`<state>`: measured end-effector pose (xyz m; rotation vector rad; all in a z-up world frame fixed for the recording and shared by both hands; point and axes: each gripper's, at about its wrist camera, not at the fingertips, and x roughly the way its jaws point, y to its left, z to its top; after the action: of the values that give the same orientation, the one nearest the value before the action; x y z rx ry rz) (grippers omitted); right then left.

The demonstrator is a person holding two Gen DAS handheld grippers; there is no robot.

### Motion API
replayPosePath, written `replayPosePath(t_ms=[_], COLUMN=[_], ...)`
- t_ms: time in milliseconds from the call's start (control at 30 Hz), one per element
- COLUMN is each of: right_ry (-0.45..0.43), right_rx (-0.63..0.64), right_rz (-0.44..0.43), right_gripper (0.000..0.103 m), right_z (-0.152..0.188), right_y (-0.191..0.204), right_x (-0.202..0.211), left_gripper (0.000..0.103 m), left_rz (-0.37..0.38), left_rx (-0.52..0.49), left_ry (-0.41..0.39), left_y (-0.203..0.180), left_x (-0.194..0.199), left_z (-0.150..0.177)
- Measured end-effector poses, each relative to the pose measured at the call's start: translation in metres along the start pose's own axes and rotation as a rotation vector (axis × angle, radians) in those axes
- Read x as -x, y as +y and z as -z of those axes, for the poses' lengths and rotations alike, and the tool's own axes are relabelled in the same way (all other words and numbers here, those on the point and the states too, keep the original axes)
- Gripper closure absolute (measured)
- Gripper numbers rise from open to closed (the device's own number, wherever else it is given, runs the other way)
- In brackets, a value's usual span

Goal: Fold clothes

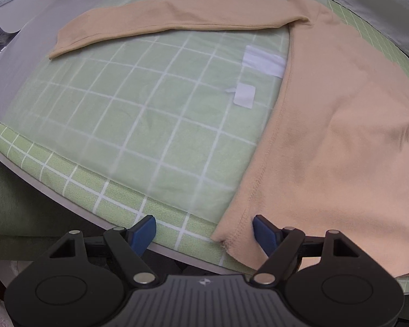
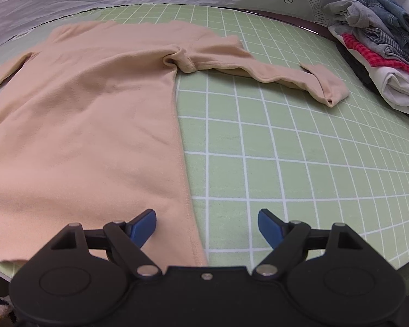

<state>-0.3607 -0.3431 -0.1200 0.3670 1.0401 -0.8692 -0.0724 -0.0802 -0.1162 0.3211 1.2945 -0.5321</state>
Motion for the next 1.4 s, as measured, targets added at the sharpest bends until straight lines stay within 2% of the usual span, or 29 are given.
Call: replayPosePath(t_ms=[167, 300, 567, 700, 767, 900, 967, 1067, 1167, 1267, 1400], right_ry=[-0.011, -0.018, -0.044, -0.054, -0.066, -0.117, -0.135, -0.160, -0.179, -0.164, -0.166], right_rx=[0.003, -0.004, -0.081, -0.146, -0.164, -0.097, -0.102, -0.127, -0.154, -0.145, -0.124], right_rz=[-0.009, -0.007, 0.022, 0.037, 0.060, 0.137, 0.158, 0.184, 0.197, 0.210, 0.229], right_gripper=[0.017, 0.015, 0.014, 0.014, 0.014, 0.010, 0.008, 0.008, 0.009, 0.013, 0.027], right_z=[-0.007, -0.014, -0.035, -0.050, -0.059, -0.077, -0.092, -0.117, -0.143, -0.166, -0.181], right_y=[0.000, -0.006, -0.039, -0.063, -0.075, -0.088, -0.101, -0.123, -0.144, -0.161, -0.177], right_x=[-0.002, -0.005, -0.015, -0.026, -0.031, -0.041, -0.051, -0.070, -0.092, -0.116, -0.138], left_gripper=[0.025, 0.025, 0.023, 0.022, 0.022, 0.022, 0.022, 0.021, 0.015, 0.010, 0.002], left_rz=[-0.010, 0.021, 0.071, 0.071, 0.065, 0.044, 0.039, 0.048, 0.036, 0.005, -0.034], left_rx=[-0.015, -0.024, -0.091, -0.143, -0.161, -0.185, -0.191, -0.172, -0.144, -0.134, -0.132], left_ry=[-0.049, -0.090, -0.134, -0.134, -0.132, -0.117, -0.115, -0.117, -0.114, -0.107, -0.100], left_y=[-0.011, -0.026, -0.080, -0.110, -0.123, -0.146, -0.154, -0.162, -0.168, -0.174, -0.184], left_x=[0.012, 0.019, 0.009, -0.003, -0.009, -0.024, -0.030, -0.038, -0.045, -0.050, -0.054], left_z=[-0.008, -0.022, -0.055, -0.065, -0.069, -0.083, -0.093, -0.109, -0.122, -0.128, -0.129])
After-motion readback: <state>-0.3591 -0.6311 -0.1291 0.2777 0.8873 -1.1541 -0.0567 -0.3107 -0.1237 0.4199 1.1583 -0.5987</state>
